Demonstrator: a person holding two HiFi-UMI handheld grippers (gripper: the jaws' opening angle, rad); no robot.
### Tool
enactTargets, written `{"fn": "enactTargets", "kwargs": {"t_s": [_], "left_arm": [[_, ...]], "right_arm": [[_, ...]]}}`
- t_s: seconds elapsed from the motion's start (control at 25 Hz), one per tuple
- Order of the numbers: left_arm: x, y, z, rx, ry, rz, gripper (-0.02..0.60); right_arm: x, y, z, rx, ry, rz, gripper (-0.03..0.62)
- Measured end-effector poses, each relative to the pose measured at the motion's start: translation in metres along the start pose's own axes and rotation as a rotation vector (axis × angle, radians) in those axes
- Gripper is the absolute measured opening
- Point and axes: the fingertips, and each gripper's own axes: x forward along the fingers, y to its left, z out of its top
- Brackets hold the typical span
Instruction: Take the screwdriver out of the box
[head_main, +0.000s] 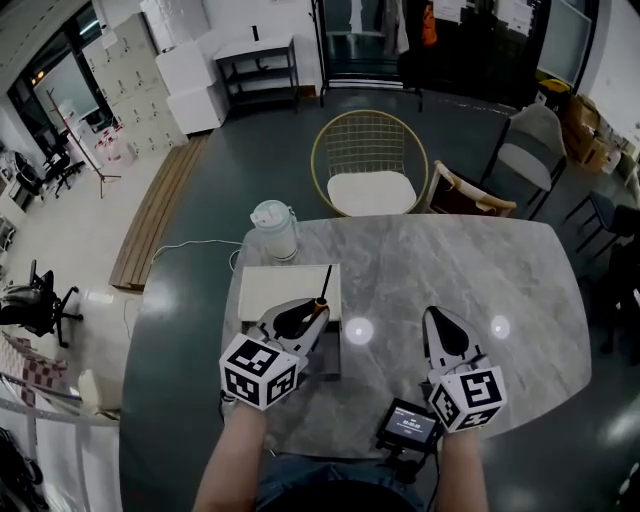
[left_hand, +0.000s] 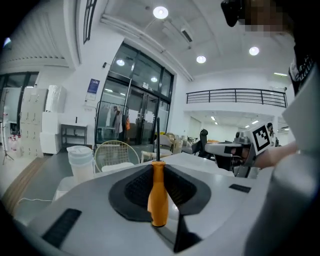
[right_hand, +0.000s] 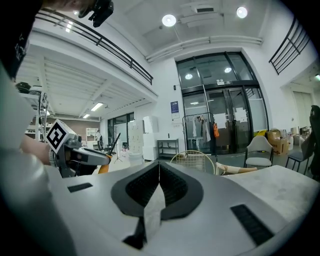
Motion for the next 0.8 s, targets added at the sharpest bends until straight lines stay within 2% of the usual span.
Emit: {"fn": "enactTargets", "kwargs": {"t_s": [0.24, 0.52, 0.8], "left_arm": [[-0.044, 0.029, 0.023, -0.088, -0.211, 0.018, 0.078], [-0.114, 0.082, 0.036, -0.098, -0.301, 0.078, 0.077], [-0.192, 0.141, 0.036, -0.078, -0.350, 0.193, 0.077]], "right_arm": [[0.004, 0.022, 0.015, -0.015, -0.037, -0.020, 0.026], [0.012, 0.065, 0.031, -0.032, -0.075, -0.052, 0.026], [0.024, 0.116, 0.041, -0.073, -0.090, -0.042, 0.026]]}}
